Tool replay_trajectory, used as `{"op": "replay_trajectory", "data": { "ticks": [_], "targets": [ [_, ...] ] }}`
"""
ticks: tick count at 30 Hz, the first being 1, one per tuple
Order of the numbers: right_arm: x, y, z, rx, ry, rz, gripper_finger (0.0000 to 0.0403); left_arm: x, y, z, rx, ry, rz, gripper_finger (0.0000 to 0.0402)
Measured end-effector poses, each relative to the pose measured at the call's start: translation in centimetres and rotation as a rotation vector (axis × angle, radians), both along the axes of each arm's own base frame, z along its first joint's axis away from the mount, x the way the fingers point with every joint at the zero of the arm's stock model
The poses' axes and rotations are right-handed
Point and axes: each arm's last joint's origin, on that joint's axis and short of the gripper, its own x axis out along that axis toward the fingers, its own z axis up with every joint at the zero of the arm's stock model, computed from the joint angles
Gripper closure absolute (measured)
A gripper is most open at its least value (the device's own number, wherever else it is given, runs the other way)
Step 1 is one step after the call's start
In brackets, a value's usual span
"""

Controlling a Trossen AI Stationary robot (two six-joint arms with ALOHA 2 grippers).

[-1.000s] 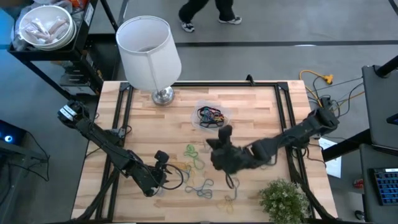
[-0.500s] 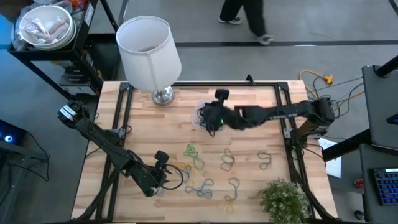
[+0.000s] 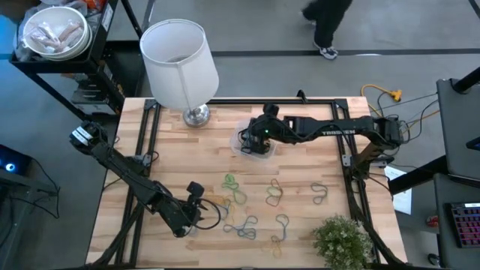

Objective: Pick and place rubber bands into bin
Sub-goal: Put the blue rubber bands into the bin, then put the green rubber bands into the bin

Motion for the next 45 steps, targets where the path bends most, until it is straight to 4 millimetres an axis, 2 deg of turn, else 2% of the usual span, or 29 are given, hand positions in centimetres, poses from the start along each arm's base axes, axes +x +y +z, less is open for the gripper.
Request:
{"op": "replay_trajectory", "data": {
  "ticks": [4,8,12,15,19,24,35,40,45],
  "targets": [
    [-0.2,-0.7,-0.4,0.123,-0.02,0.004,0.037,0.0,0.0,0.1,-0.002,-0.008,-0.004,0.0251],
    [-0.5,-1.1,-0.7,0.155,-0.02,-0.007,0.0329,0.0,0.0,0.1,-0.002,-0.007,-0.004,0.0251],
    [-0.4,-0.9,-0.8,0.161,-0.021,0.004,0.029,0.0,0.0,0.0,-0.001,-0.008,-0.003,0.0251],
    [-0.3,0.0,-0.9,0.189,-0.003,0.062,0.0271,0.2,0.0,0.0,0.032,-0.042,0.008,0.0251],
    [0.0,2.6,-1.1,0.214,0.019,0.168,0.026,1.0,0.0,-0.2,0.094,-0.109,-0.008,0.0251],
    [-0.1,6.8,-1.5,0.219,0.067,0.28,0.0262,2.1,0.8,-1.2,0.136,-0.085,0.018,0.0251],
    [-1.8,16.3,-2.2,0.266,0.107,0.469,0.0285,3.2,3.8,-4.4,0.181,0.114,0.192,0.0251],
    [-2.7,19.2,-2.2,0.3,0.094,0.505,0.0296,4.2,5.2,-4.4,0.192,0.105,0.237,0.0251],
    [-3.7,21.2,-2.4,0.257,0.083,0.495,0.0305,5.4,6.7,-4.2,0.212,0.064,0.251,0.0251]
  ]
}}
